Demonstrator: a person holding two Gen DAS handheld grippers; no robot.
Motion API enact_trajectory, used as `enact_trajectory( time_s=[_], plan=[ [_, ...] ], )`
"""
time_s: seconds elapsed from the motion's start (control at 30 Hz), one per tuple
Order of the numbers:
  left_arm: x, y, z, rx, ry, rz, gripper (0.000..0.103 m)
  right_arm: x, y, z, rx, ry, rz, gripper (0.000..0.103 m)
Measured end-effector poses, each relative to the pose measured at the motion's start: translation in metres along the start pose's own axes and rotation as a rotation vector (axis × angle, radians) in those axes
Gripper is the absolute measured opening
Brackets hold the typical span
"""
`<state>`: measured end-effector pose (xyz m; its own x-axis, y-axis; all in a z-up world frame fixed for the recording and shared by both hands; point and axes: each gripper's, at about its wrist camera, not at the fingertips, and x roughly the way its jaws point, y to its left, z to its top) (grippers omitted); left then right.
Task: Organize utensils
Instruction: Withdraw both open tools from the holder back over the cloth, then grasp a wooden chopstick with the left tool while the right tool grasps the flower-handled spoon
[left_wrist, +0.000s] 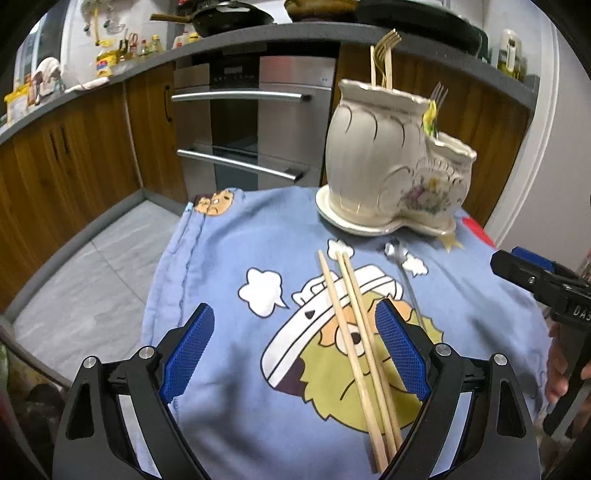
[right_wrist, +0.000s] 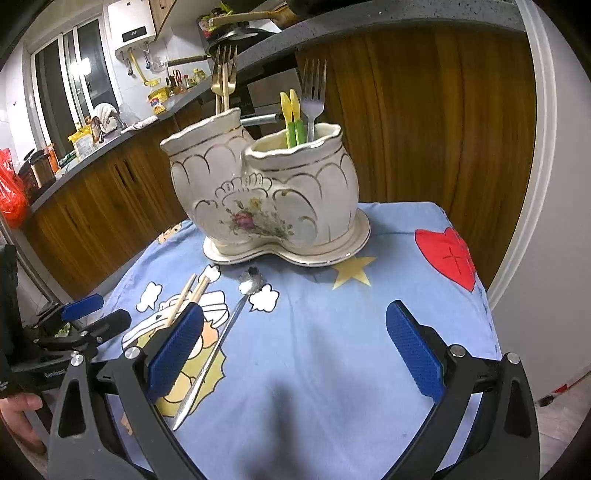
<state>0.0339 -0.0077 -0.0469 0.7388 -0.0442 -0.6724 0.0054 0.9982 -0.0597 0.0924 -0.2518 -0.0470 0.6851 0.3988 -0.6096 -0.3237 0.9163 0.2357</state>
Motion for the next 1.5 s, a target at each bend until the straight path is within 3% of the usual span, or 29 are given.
enact_trajectory(
  time_s=[0.33,0.43,0.57,0.7,0.83,0.97,1.1,1.23,1.5],
  plan=[
    [0.014,-0.011,0.0,0.013,0.068,-0.013,0.088,0.007,0.011,-0.006,-0.031,0.069,-0.001,0.097],
    [0.017,-0.013,0.0,0.024,0.078,-0.026,0.081,0.012,0.016,-0.007,-0.039,0.103,0.023,0.092],
    [0.021,-0.012,-0.001,0.026,0.111,-0.061,0.055,0.02,0.024,-0.009,-0.062,0.143,0.058,0.07],
    [0.024,-0.011,-0.001,0.0,0.133,-0.126,0.044,0.03,0.034,-0.008,-0.069,0.197,0.111,0.046],
    [0.028,-0.015,-0.003,0.015,0.145,-0.142,0.037,0.044,0.05,-0.011,-0.117,0.237,0.113,0.033],
    [0.03,-0.018,-0.006,0.045,0.145,-0.136,0.029,0.051,0.063,-0.017,-0.172,0.25,0.099,0.031],
    [0.029,-0.021,-0.007,0.084,0.137,-0.119,0.027,0.052,0.07,-0.019,-0.252,0.231,0.042,0.015],
    [0.03,-0.024,-0.008,0.129,0.126,-0.105,0.008,0.05,0.065,-0.019,-0.265,0.241,0.049,0.008],
    [0.024,-0.019,-0.006,0.151,0.139,-0.1,0.006,0.031,0.042,-0.022,-0.275,0.257,0.035,0.004]
  ],
)
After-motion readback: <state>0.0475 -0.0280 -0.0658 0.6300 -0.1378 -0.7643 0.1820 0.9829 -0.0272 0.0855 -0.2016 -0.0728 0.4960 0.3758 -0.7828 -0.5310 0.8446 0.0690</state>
